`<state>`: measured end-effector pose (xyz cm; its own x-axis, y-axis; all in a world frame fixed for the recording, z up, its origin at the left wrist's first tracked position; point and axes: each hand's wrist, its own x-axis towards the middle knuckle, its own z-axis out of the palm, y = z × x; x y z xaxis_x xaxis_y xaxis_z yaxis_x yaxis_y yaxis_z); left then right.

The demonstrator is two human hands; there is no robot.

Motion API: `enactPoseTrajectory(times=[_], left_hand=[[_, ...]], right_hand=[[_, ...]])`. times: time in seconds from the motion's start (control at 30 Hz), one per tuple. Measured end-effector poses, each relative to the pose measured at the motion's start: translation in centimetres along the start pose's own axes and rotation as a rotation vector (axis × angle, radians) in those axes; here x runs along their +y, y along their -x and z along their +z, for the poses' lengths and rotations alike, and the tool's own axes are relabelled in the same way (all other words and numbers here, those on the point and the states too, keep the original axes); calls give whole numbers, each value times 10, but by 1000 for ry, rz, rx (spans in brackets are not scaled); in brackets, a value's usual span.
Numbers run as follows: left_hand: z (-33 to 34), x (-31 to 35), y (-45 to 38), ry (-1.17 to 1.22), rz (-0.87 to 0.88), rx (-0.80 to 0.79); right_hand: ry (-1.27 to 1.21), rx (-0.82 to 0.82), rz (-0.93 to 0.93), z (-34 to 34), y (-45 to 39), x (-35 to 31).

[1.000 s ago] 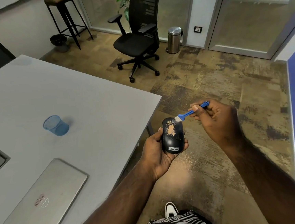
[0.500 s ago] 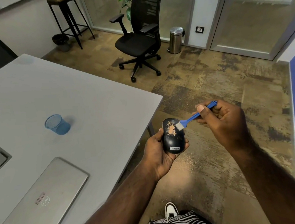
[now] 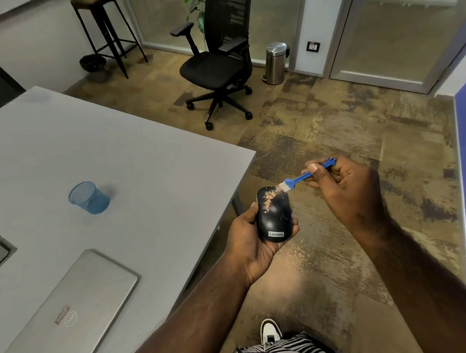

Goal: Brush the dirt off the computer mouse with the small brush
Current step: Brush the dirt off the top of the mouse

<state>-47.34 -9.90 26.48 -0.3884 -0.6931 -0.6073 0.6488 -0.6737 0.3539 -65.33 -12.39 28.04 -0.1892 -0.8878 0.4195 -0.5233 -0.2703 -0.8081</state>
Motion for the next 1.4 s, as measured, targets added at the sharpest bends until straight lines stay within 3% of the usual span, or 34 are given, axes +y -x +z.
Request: enactPoseTrajectory(times=[0.13,0.53,0.67,0.83,0.97,1.2,1.4], left_hand=[[-2,4,1,15,4,-12],[0,4,3,3,-3,-28],[0,4,3,8,-5,-22],[-1,3,2,-8,-6,-23],[-1,2,1,-7,-3,-18],[0,0,3,-20,-14,-23],[-1,1,3,-19,-12,-21]], right_hand=[[-124,-53,-38,0,4,-7],[11,-24,-5,1,-3,0],[-111,-36,21,1,-3,-3],[26,-19,10,3,-3,-3],[-122,-47,2,2,-3,-8],[7,-45,-21,6,-4,-3],[-62,-72,-38,3,-2,-6]])
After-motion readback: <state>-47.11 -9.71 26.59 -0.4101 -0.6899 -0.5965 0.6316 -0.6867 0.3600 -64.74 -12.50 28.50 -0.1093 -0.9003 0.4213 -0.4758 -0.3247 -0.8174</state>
